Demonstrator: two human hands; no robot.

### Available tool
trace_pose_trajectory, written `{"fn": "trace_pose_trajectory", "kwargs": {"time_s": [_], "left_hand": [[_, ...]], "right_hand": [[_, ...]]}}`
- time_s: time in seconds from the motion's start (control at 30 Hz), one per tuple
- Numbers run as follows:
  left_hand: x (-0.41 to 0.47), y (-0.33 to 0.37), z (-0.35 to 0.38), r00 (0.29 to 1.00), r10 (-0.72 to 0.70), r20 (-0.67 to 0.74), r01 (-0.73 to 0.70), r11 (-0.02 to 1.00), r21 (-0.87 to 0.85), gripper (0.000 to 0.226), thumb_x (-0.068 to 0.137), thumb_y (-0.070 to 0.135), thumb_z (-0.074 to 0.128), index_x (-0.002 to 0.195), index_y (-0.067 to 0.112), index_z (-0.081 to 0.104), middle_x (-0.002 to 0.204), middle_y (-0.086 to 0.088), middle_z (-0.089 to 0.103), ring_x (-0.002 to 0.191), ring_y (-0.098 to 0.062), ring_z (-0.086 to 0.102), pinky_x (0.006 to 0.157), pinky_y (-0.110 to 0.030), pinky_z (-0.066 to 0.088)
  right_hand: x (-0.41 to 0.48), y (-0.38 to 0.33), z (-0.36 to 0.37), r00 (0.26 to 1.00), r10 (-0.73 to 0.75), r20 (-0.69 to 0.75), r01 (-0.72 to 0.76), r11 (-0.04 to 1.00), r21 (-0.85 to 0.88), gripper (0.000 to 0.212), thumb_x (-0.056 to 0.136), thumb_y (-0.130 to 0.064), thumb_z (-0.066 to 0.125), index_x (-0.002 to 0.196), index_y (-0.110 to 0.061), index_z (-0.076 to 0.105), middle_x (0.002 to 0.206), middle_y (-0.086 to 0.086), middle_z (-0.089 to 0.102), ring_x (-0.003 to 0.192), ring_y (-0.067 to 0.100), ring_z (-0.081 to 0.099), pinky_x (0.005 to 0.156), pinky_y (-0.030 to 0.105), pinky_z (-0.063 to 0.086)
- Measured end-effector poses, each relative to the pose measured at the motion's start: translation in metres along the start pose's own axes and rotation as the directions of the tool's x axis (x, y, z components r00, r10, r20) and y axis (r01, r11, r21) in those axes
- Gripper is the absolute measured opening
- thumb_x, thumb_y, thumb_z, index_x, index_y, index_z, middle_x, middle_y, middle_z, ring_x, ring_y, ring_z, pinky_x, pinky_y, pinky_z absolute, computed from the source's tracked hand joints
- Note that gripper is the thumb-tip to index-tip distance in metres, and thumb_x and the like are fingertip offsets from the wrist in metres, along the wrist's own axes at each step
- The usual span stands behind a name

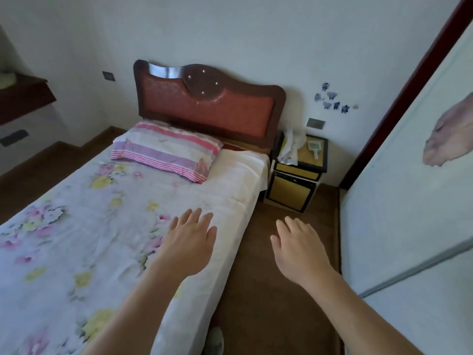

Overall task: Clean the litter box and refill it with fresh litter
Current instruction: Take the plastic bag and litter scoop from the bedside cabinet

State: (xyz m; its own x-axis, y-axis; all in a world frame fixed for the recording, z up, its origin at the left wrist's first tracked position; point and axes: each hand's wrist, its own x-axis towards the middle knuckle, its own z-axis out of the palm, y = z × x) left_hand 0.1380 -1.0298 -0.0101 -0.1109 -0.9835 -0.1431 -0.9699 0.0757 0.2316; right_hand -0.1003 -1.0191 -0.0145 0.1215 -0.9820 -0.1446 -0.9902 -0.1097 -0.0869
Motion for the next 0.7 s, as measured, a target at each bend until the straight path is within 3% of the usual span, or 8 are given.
{"fn": "trace_pose_trajectory", "kwargs": {"time_s": [0.4,0.7], "left_hand": [[0.262,0.04,-0.03,0.974,0.214,0.076,-0.219,0.974,0.059,0.052,0.102,0.044,0.022,0.151,0.024,0.026,0.16,-0.003,0.025,0.148,-0.025,0.019,0.121,-0.045,0.018],[0.453,0.119,-0.013,0.973,0.202,0.111,-0.211,0.974,0.077,0.055,0.103,0.044,0.021,0.153,0.022,0.02,0.163,-0.001,0.018,0.15,-0.021,0.013,0.121,-0.042,0.013]], "right_hand": [[0.196,0.08,-0.036,0.976,0.214,-0.035,-0.212,0.976,0.053,0.055,0.105,-0.044,0.021,0.155,-0.02,0.027,0.162,0.004,0.027,0.151,0.023,0.02,0.123,0.042,0.015],[0.363,0.209,-0.037,0.968,0.251,-0.014,-0.248,0.963,0.107,0.056,0.105,-0.045,0.022,0.155,-0.021,0.026,0.163,0.003,0.026,0.151,0.023,0.019,0.123,0.043,0.017]]}}
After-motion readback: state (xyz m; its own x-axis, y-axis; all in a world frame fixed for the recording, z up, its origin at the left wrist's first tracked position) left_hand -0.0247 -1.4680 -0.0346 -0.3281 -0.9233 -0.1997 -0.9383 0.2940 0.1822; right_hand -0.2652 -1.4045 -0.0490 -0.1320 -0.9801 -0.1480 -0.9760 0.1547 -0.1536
